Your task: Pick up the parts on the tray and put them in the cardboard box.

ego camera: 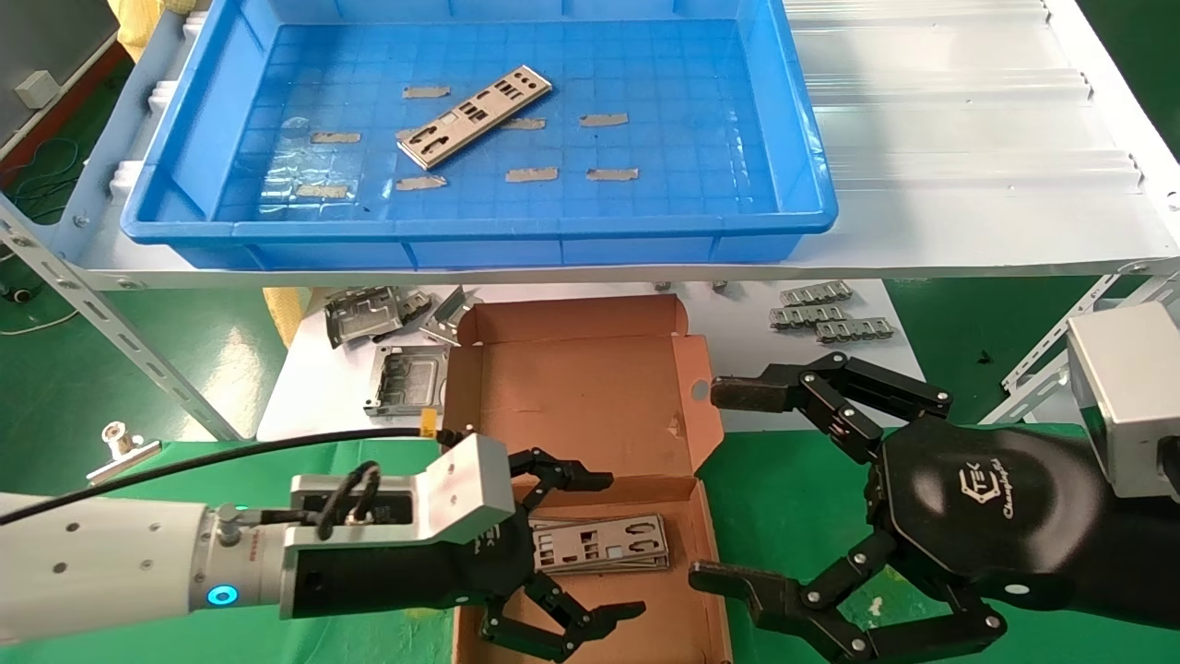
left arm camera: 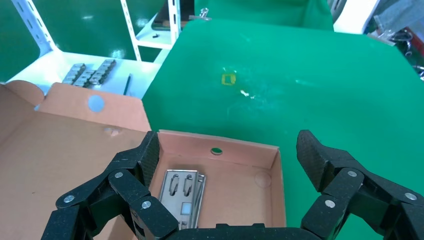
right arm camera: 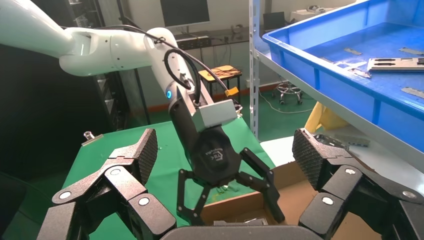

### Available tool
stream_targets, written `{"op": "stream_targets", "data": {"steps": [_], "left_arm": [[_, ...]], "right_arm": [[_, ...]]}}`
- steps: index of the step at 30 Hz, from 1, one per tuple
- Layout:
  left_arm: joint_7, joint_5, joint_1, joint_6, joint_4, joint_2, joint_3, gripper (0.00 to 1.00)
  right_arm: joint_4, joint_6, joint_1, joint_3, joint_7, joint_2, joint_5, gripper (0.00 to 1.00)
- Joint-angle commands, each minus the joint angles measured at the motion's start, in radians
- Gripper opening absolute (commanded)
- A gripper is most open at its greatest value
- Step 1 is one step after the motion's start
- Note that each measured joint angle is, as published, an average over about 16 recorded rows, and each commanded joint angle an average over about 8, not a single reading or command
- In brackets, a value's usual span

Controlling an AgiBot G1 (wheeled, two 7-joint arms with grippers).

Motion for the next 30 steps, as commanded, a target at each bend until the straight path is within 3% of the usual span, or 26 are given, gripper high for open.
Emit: {"op": "stream_targets", "data": {"steps": [1, 30], "left_arm": [[-0.002, -0.016, 0.003, 0.013, -0.001, -0.011, -0.013, 1.0], [-0.025, -0.25, 0.05, 0.204, -0.02, -0.175, -0.199, 1.0]], "right_arm": [[0.0, 0.0, 0.0, 0.0, 0.0, 0.0, 0.0, 1.0], [0.0, 0.0, 0.0, 0.0, 0.0, 0.0, 0.0, 1.0]]}}
